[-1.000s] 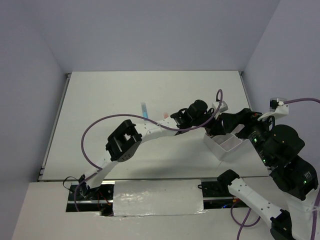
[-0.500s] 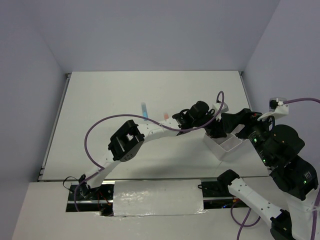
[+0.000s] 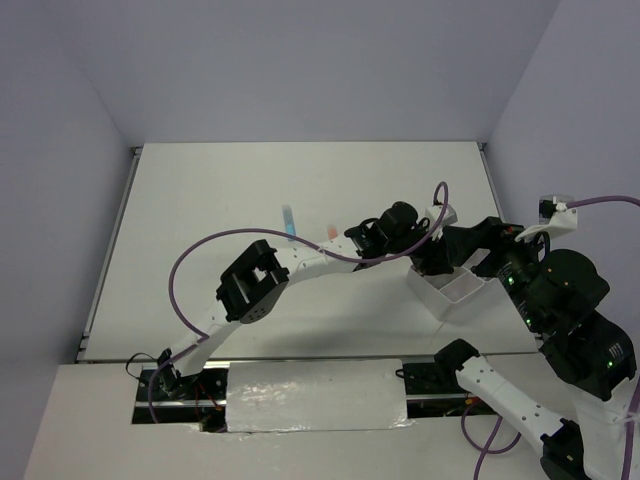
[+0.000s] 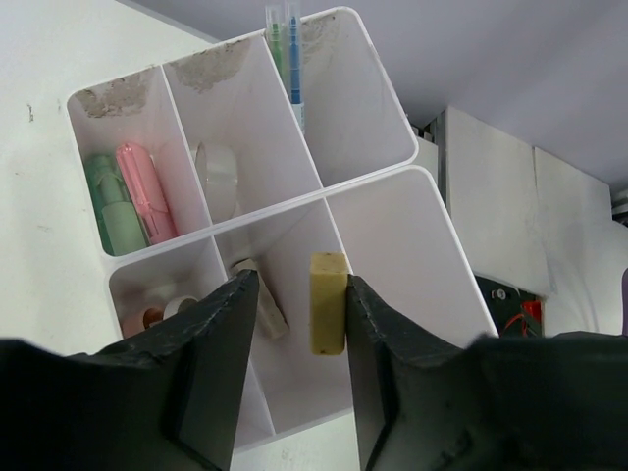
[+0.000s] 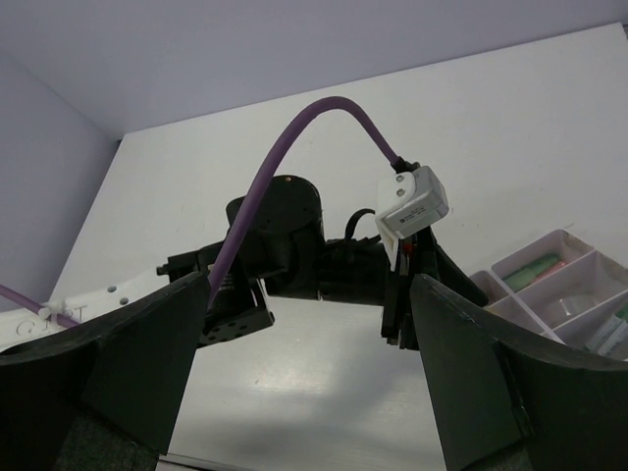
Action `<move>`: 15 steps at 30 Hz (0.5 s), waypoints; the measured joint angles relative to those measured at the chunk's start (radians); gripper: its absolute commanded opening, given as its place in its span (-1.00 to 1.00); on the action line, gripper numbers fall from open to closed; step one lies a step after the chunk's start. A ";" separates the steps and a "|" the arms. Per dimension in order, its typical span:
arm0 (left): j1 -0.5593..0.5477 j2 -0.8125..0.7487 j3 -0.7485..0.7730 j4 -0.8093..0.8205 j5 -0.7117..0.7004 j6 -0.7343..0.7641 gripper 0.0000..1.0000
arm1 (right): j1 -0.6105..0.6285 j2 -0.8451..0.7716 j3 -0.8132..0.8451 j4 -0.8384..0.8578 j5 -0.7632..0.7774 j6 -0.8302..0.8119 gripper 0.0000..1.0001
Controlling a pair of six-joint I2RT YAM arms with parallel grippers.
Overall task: Sort the stationery into containers
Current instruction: Place the stationery in the storage box, then pick up the stationery from the center of the board.
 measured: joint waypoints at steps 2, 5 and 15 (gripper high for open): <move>0.000 0.000 0.000 0.000 0.000 0.001 -0.01 | 0.000 0.000 0.000 -0.001 0.000 0.000 0.81; 0.000 0.000 -0.010 0.008 0.001 0.000 -0.21 | 0.000 0.000 0.000 -0.002 0.000 0.000 0.81; -0.003 0.000 -0.026 0.006 -0.001 0.002 -0.32 | 0.000 0.000 0.000 -0.006 -0.001 0.000 0.82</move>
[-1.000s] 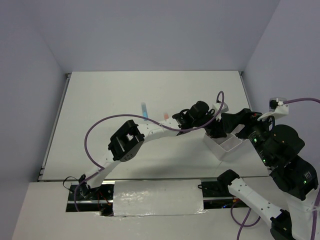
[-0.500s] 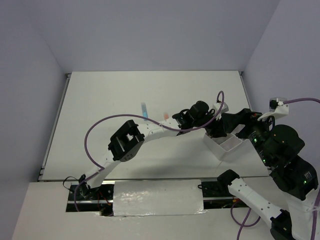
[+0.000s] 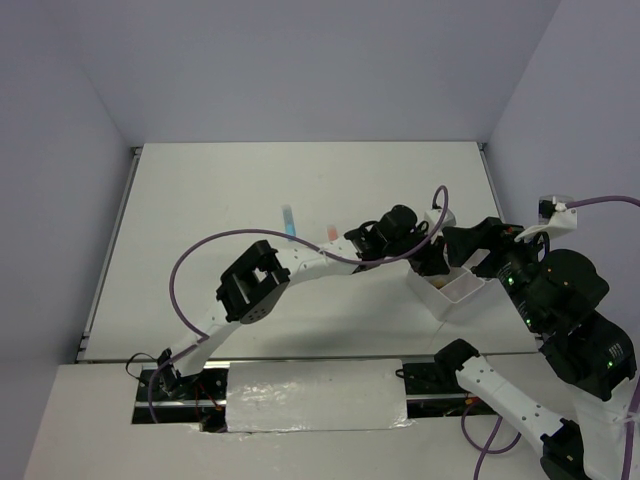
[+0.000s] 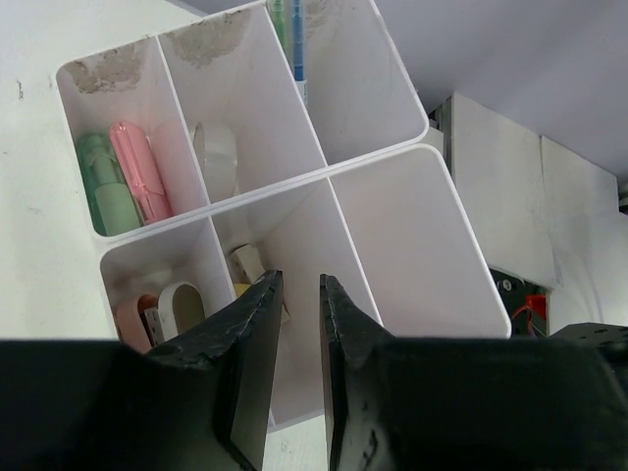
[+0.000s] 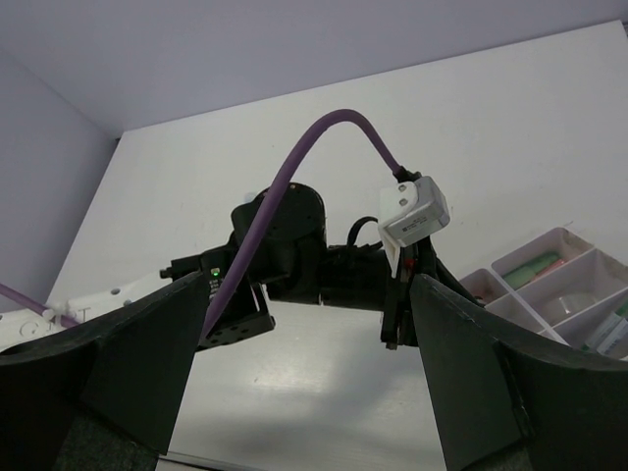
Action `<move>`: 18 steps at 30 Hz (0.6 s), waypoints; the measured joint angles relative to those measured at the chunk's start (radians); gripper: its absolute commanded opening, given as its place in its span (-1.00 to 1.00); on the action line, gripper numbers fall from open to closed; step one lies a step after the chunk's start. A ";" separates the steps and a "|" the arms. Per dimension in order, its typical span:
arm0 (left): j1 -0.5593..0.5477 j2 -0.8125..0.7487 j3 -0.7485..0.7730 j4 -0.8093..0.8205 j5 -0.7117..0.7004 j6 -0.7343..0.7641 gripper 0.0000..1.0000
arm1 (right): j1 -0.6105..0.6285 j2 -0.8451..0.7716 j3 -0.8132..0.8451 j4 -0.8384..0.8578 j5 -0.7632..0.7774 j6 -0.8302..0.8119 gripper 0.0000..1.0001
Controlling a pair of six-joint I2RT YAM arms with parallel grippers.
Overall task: Sort the stationery into containers
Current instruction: Pick up the stationery from the center of the board.
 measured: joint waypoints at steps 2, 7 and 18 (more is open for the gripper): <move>-0.002 -0.005 -0.015 0.004 -0.009 -0.001 -0.26 | 0.000 0.000 0.000 0.000 0.000 0.000 0.82; -0.003 -0.084 -0.151 0.020 -0.073 -0.001 0.06 | 0.000 0.000 0.000 0.000 -0.002 0.000 0.82; 0.129 -0.433 -0.442 0.140 -0.188 -0.076 0.36 | 0.000 0.000 -0.033 0.029 -0.036 0.000 0.82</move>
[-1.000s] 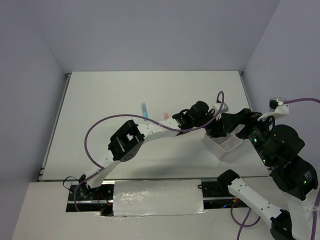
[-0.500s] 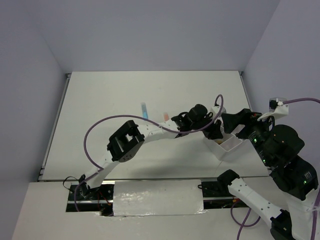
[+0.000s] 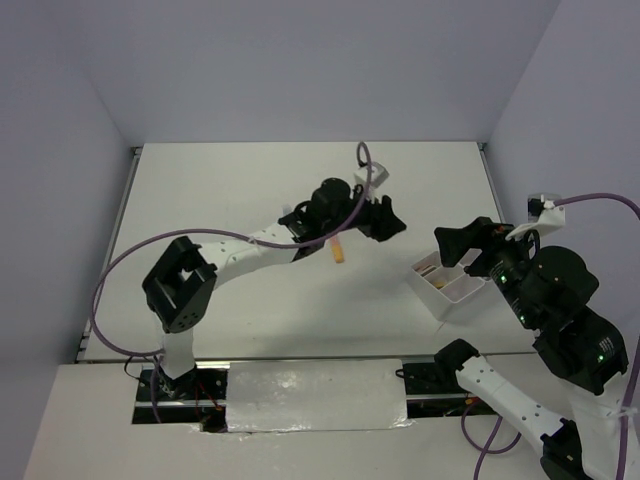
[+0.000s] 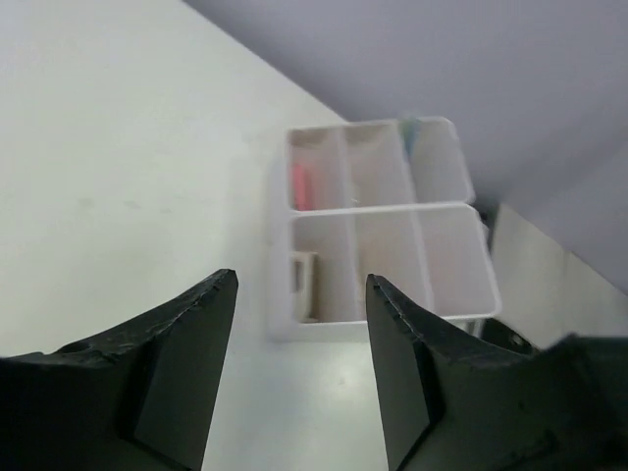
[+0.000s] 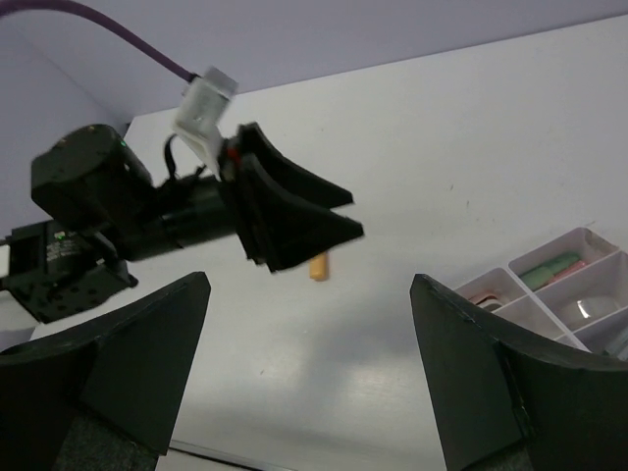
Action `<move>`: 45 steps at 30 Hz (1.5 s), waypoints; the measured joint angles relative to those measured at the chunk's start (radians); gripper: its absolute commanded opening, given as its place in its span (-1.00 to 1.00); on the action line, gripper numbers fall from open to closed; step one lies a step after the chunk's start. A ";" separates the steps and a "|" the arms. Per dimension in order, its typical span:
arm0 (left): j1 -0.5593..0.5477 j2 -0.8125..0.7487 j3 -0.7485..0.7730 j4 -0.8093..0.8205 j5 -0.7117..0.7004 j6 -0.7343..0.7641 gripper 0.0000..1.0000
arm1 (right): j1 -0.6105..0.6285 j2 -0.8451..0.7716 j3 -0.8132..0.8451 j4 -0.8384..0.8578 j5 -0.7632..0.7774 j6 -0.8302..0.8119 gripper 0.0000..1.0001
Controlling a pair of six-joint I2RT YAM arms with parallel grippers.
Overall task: Sort the stationery into containers
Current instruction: Pick up the stationery from the center of the board.
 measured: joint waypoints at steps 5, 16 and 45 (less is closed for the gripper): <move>0.110 -0.087 -0.097 -0.023 -0.109 -0.023 0.52 | 0.000 0.001 -0.016 0.006 -0.018 0.003 0.82; 0.311 0.071 0.117 -0.561 -0.581 -0.135 0.19 | 0.000 0.003 -0.023 0.033 -0.042 0.003 0.83; 0.430 0.362 0.350 -0.904 -0.640 -0.270 -0.13 | 0.000 0.047 -0.049 0.042 -0.069 0.002 0.84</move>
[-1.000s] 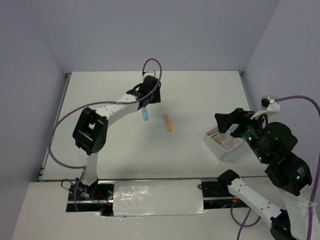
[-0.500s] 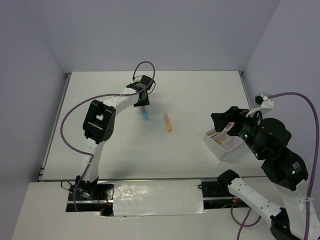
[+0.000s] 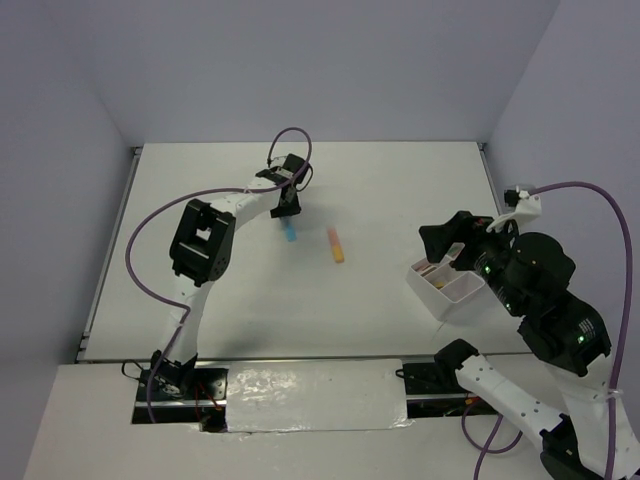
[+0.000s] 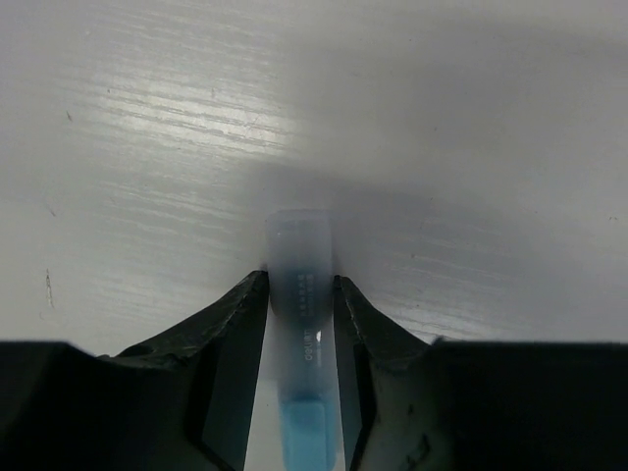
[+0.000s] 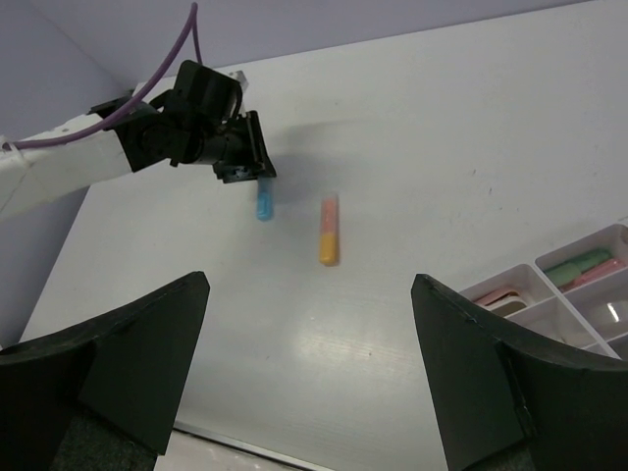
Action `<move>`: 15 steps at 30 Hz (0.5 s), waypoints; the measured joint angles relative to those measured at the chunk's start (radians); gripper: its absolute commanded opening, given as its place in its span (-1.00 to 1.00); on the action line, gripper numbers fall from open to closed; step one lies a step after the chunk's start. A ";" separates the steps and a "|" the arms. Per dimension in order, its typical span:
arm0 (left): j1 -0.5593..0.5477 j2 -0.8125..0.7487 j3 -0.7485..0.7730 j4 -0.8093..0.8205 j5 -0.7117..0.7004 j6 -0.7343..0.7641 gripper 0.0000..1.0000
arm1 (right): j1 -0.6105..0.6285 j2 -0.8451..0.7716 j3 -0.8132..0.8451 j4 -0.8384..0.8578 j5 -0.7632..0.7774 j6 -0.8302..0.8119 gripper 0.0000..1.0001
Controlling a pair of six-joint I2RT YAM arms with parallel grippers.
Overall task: Sort the stationery into containers
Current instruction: Pick up the stationery from the center of the board.
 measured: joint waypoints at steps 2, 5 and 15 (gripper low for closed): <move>0.000 0.000 -0.004 0.008 0.000 -0.003 -0.46 | 0.000 0.003 -0.003 0.003 0.000 0.000 0.84; -0.002 0.001 -0.005 0.013 0.000 -0.001 -1.00 | 0.000 0.004 -0.017 0.009 -0.001 -0.003 0.85; -0.007 -0.124 -0.200 0.111 0.032 -0.066 -1.00 | 0.000 0.035 -0.140 0.124 -0.077 -0.013 0.99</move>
